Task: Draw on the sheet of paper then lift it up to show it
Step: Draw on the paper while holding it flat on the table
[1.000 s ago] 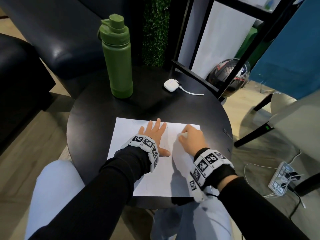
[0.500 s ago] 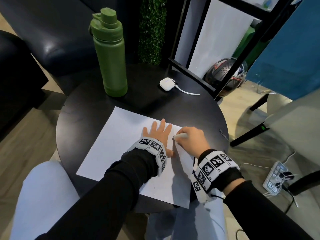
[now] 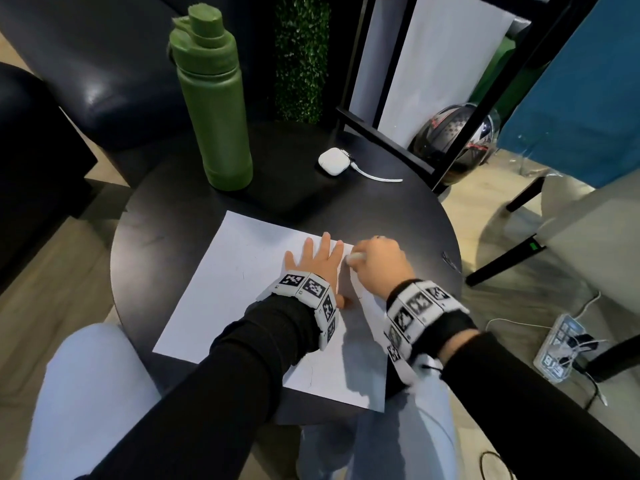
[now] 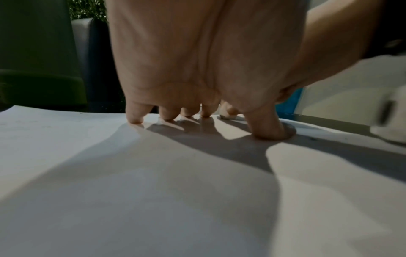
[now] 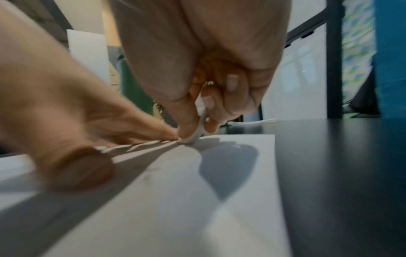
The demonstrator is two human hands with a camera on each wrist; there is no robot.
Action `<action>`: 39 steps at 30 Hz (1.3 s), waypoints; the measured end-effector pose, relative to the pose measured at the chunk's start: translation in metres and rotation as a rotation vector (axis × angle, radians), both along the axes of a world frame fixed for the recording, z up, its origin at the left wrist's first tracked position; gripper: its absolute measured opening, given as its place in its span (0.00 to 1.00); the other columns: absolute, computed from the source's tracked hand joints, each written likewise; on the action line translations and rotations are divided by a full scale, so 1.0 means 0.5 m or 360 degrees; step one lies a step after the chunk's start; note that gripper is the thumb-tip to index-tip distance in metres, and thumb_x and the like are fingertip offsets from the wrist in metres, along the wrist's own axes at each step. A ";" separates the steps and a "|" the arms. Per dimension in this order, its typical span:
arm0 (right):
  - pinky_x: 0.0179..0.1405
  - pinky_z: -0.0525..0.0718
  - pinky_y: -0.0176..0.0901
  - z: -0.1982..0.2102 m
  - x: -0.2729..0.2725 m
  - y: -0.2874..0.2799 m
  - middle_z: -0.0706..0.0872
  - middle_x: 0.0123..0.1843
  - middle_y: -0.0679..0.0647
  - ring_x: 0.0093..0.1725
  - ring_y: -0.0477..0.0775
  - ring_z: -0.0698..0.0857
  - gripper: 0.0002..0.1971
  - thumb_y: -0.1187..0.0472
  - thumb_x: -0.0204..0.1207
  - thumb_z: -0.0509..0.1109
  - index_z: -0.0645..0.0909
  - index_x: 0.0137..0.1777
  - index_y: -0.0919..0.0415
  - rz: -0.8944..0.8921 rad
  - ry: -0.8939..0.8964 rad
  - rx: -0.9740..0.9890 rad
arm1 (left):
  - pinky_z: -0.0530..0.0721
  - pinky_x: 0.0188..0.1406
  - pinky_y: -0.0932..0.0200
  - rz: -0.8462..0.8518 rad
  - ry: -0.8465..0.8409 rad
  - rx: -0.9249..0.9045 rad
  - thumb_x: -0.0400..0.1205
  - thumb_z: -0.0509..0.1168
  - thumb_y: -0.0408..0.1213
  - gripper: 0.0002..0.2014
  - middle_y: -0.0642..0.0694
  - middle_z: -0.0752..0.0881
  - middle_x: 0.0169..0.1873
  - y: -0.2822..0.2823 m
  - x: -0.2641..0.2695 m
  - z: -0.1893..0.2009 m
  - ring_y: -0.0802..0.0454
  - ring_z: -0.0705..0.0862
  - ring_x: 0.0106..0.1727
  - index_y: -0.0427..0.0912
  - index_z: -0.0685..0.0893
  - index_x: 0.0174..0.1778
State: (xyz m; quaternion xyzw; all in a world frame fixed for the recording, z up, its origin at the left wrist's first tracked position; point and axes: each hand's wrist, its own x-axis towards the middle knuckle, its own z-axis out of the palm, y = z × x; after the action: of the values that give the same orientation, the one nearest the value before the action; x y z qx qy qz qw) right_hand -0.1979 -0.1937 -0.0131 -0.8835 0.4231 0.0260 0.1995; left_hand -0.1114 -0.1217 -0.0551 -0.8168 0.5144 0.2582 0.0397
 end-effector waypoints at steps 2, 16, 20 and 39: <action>0.43 0.74 0.43 0.003 0.014 -0.011 0.76 0.44 0.56 0.44 0.58 0.76 0.11 0.63 0.77 0.61 0.86 0.49 0.62 -0.0069 -0.0012 0.0031 | 0.51 0.77 0.35 0.0004 0.0003 0.0020 0.76 0.68 0.56 0.50 0.48 0.37 0.83 0.001 -0.001 0.001 0.42 0.41 0.83 0.51 0.39 0.83; 0.45 0.83 0.44 -0.004 0.008 -0.016 0.83 0.41 0.58 0.43 0.60 0.81 0.12 0.64 0.75 0.61 0.87 0.47 0.59 -0.0146 -0.0116 0.0167 | 0.49 0.78 0.34 -0.0024 -0.0008 0.0034 0.76 0.68 0.55 0.51 0.47 0.35 0.83 0.003 -0.002 0.006 0.41 0.40 0.83 0.51 0.36 0.83; 0.45 0.82 0.44 -0.021 -0.049 0.032 0.87 0.39 0.54 0.42 0.55 0.83 0.11 0.62 0.76 0.63 0.86 0.37 0.55 0.0021 -0.0160 0.0297 | 0.50 0.78 0.34 -0.0030 -0.0024 0.0000 0.79 0.64 0.54 0.47 0.46 0.36 0.83 0.001 -0.002 0.000 0.41 0.40 0.83 0.50 0.37 0.83; 0.50 0.71 0.35 -0.005 -0.078 0.018 0.72 0.39 0.45 0.50 0.48 0.72 0.12 0.65 0.80 0.62 0.87 0.52 0.60 0.0363 -0.0063 0.0179 | 0.43 0.77 0.32 -0.0002 0.0004 -0.0038 0.76 0.62 0.59 0.46 0.47 0.34 0.82 0.007 -0.013 -0.006 0.40 0.37 0.83 0.59 0.37 0.82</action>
State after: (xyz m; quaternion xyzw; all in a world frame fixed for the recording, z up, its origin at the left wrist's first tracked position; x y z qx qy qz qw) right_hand -0.2368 -0.1847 -0.0154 -0.9137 0.3136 0.0546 0.2528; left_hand -0.1180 -0.1184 -0.0579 -0.8166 0.5180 0.2530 0.0295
